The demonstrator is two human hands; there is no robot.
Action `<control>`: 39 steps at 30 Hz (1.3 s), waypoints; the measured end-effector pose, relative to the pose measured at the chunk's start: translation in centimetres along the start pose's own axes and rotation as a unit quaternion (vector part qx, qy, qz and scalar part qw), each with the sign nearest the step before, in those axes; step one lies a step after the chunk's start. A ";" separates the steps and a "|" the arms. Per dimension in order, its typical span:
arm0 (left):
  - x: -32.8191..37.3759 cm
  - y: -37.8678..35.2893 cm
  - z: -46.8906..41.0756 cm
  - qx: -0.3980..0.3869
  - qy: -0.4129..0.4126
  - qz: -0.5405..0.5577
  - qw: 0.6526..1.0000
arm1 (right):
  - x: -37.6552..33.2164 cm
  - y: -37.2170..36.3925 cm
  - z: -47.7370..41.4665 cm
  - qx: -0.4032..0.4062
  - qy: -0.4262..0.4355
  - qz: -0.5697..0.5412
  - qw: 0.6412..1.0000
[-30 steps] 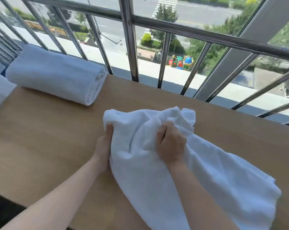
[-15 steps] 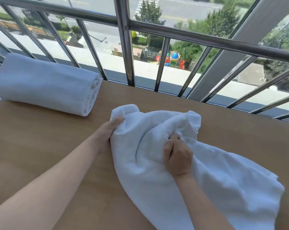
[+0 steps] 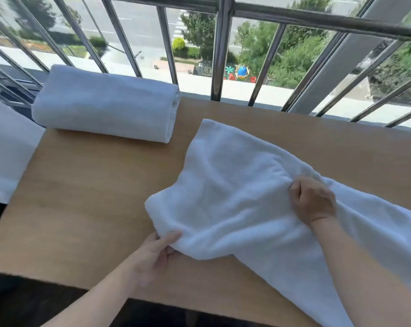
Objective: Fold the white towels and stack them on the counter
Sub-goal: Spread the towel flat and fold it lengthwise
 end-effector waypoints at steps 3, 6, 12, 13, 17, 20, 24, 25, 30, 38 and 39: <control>2.1 1.7 -0.9 0.039 -0.031 0.044 0.998 | -1.4 0.0 0.3 0.038 -0.023 0.004 0.999; 4.1 2.0 -2.3 0.093 -0.048 -0.007 0.995 | -5.2 -0.7 1.4 0.051 -0.101 0.015 0.993; 3.6 1.8 -3.2 0.139 -0.103 -0.108 0.979 | -13.3 -3.7 5.4 -0.025 -0.124 0.004 0.992; 3.2 1.9 -3.0 0.138 -0.105 -0.105 0.979 | -14.0 -4.2 5.8 -0.038 -0.119 0.004 0.992; 1.4 3.0 -2.0 0.118 -0.089 -0.067 0.987 | -14.3 -5.5 5.9 -0.071 -0.115 0.008 0.991; 0.6 3.4 -1.6 0.104 -0.080 -0.035 0.991 | -13.8 -5.9 5.2 -0.076 -0.083 0.028 0.993; -0.6 3.0 -1.6 0.091 -0.072 -0.022 0.993 | -13.1 -6.0 4.0 -0.069 -0.038 0.037 0.996; -0.9 2.7 -1.5 0.086 -0.070 -0.020 0.994 | -12.7 -5.9 3.5 -0.068 -0.021 0.040 0.997; -3.1 -0.2 -1.3 0.076 -0.048 -0.033 0.995 | -10.0 -5.8 -0.5 -0.075 0.106 0.065 0.989; -3.9 -3.8 -0.5 0.145 -0.050 -0.027 0.988 | -8.2 -5.0 0.0 -0.102 0.114 0.070 0.986; -3.4 -3.4 -0.1 0.146 -0.050 -0.038 0.987 | -8.2 -5.0 1.1 -0.102 0.090 0.065 0.989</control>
Point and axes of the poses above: each hand's wrist, its own z-axis away from the middle knuckle, its own y-axis out of the back of the hand, x = y × z, the point moved 1 cm from there along -z, towards the middle knuckle
